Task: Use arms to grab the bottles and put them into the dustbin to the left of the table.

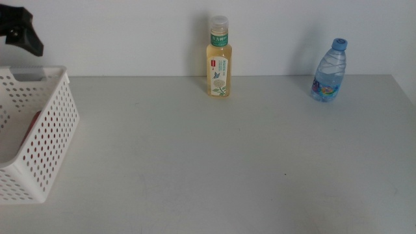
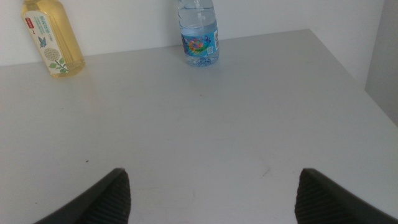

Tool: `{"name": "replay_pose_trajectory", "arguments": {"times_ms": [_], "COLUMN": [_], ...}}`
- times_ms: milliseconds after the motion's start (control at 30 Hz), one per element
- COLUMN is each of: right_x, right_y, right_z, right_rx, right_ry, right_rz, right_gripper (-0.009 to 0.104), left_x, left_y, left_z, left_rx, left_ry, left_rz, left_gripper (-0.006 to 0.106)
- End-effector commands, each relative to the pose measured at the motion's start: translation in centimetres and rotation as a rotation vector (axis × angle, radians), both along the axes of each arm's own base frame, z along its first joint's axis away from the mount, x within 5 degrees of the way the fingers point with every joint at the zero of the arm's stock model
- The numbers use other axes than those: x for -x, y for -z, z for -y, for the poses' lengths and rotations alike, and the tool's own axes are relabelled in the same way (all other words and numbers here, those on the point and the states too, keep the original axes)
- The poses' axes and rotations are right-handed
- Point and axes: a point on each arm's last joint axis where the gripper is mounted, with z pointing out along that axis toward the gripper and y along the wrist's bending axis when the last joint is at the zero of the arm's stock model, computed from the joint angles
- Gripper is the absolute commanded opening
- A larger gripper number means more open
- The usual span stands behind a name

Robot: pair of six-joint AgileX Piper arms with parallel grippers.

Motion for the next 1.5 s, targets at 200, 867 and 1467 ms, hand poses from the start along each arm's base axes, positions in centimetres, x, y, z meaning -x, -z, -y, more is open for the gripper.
{"name": "replay_pose_trajectory", "arguments": {"times_ms": [200, 867, 1467], "right_x": [0.0, 0.0, 0.0], "right_y": [-1.1, -1.1, -1.1], "right_z": [0.1, 0.1, 0.1], "right_rx": [0.023, 0.023, 0.023], "right_ry": [0.014, 0.014, 0.014], "right_rz": [0.100, 0.100, 0.100], "right_gripper": [0.068, 0.068, 0.068], "left_x": [4.4, 10.8, 11.3], "left_y": [-6.3, 6.3, 11.7], "left_z": [8.3, 16.5, 16.5], "left_rx": [-0.018, 0.071, 0.145], "left_ry": [0.232, 0.445, 0.437], "left_rz": [0.259, 0.826, 0.866], "left_gripper": [0.086, 0.086, 0.086]}}
